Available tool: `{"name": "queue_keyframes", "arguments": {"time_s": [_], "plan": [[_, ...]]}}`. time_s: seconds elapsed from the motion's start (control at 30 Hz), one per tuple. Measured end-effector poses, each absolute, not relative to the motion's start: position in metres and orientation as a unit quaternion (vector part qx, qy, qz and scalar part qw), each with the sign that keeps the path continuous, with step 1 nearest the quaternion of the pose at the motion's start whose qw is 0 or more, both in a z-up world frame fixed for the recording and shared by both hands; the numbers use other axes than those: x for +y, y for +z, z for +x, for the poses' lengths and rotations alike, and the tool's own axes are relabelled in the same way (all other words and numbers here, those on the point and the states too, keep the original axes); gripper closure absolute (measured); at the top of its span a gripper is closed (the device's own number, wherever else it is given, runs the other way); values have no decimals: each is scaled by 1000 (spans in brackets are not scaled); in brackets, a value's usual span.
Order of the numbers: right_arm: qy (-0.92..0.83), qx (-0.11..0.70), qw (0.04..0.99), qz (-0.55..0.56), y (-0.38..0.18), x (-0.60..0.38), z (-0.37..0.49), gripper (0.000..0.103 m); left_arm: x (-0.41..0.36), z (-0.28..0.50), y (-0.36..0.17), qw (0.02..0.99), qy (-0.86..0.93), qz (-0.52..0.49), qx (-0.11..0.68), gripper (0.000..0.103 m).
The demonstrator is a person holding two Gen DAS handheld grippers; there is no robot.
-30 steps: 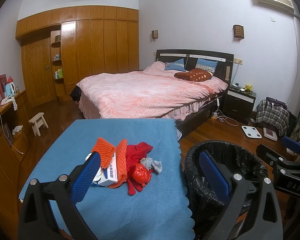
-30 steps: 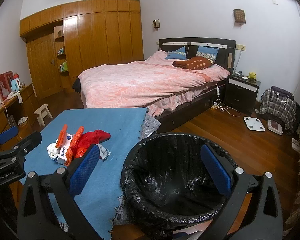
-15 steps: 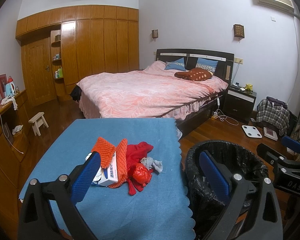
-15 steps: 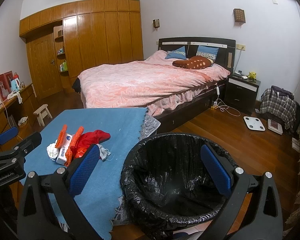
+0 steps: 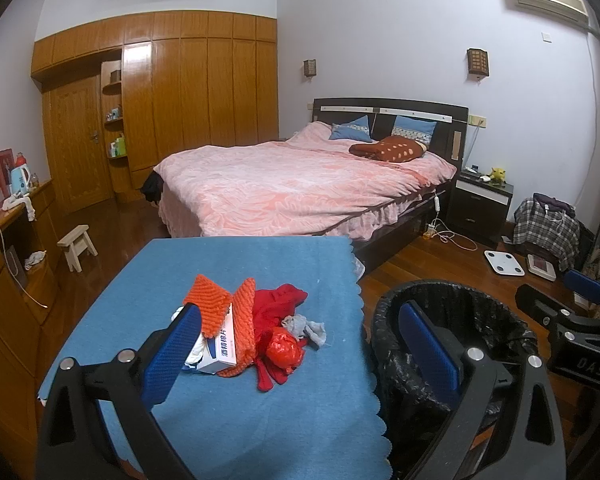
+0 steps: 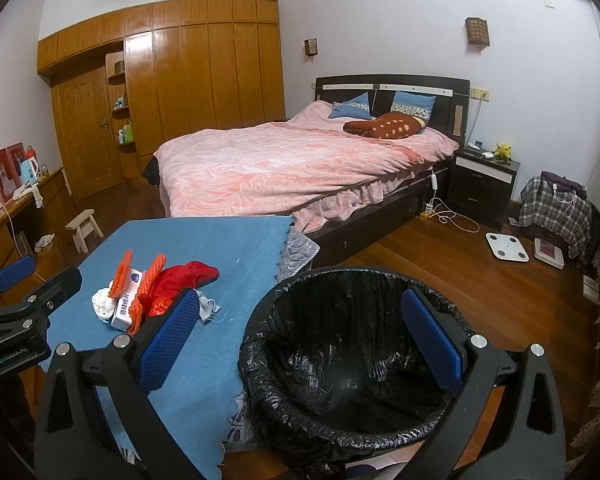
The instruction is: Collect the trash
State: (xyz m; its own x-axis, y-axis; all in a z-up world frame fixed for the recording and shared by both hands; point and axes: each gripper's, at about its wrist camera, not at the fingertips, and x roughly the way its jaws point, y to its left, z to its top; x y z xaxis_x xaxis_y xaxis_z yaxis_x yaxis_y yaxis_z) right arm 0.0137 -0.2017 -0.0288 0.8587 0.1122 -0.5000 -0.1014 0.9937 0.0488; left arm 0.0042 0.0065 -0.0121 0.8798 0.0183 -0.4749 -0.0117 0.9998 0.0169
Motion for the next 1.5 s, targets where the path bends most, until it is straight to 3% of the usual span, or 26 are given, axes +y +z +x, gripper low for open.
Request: {"name": "queue_keyframes", "arguments": {"time_s": [0.63,1.3,1.5], "plan": [[60,269,961,16,-41,-193,29,5,19,15,-22,967,11,5,254,6],[144,332,932,-13,-129,-63,113,5,135,60,-98,945,112,16,308,6],[174,360,916,-26,-152,-31,128,22,150,71,-117,939,121,9,321,6]]}}
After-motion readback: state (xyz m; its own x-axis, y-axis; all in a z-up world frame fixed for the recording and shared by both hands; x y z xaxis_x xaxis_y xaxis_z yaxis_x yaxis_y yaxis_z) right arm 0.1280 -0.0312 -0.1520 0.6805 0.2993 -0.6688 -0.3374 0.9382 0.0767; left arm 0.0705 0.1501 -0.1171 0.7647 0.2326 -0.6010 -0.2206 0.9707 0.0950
